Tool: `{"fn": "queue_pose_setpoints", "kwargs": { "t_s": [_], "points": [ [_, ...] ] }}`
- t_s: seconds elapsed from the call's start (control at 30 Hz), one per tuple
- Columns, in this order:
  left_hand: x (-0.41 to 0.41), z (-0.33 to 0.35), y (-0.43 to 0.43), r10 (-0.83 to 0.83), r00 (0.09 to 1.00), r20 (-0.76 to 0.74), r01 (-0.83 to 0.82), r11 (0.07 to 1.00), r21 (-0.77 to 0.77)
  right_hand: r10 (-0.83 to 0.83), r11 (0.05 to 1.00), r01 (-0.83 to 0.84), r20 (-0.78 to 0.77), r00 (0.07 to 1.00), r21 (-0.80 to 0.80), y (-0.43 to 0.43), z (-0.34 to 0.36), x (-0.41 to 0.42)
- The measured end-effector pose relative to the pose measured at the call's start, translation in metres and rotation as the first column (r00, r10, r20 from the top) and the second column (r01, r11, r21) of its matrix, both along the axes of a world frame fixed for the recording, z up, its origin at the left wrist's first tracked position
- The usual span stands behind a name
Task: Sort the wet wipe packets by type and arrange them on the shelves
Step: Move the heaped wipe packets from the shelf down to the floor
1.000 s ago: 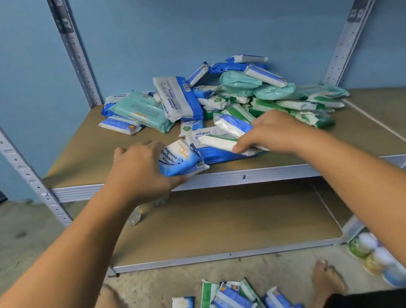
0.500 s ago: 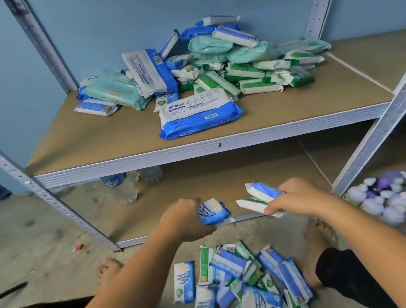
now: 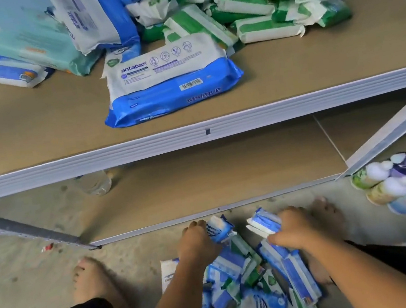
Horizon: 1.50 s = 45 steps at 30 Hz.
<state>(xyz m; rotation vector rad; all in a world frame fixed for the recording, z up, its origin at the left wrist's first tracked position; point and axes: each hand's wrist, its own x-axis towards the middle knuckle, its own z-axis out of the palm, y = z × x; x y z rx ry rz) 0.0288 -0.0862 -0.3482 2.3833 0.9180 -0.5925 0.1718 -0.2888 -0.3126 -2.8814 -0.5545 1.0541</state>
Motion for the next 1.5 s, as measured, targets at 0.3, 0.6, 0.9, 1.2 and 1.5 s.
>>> {"fn": "queue_pose_setpoints", "kwargs": {
  "t_s": [0.3, 0.6, 0.9, 1.2, 1.5],
  "points": [
    [0.024, -0.05, -0.003, 0.136, 0.978, 0.157, -0.136, 0.991, -0.012, -0.044, 0.999, 0.044, 0.059, 0.997, 0.012, 0.015, -0.063, 0.01],
    [-0.022, -0.067, -0.008, 0.212, 0.975, 0.068, -0.221, 0.961, 0.167, -0.051, 0.999, 0.051, -0.015, 0.999, -0.013, -0.016, -0.077, -0.011],
    [-0.02, -0.041, -0.001, 0.118, 0.993, -0.031, -0.119, 0.992, -0.036, 0.062, 0.998, -0.063, -0.065, 0.996, -0.013, -0.013, -0.045, -0.019],
    [-0.011, 0.05, -0.014, 0.044, 0.972, 0.232, -0.044, 0.999, -0.004, 0.078, 0.974, -0.095, 0.088, 0.993, 0.204, 0.009, 0.044, -0.03],
    [-0.007, 0.215, -0.002, -0.21, 0.799, 0.564, 0.036, 0.952, 0.304, -0.008, 0.796, -0.208, 0.354, 0.935, 0.569, 0.027, 0.193, -0.017]
  ]
}}
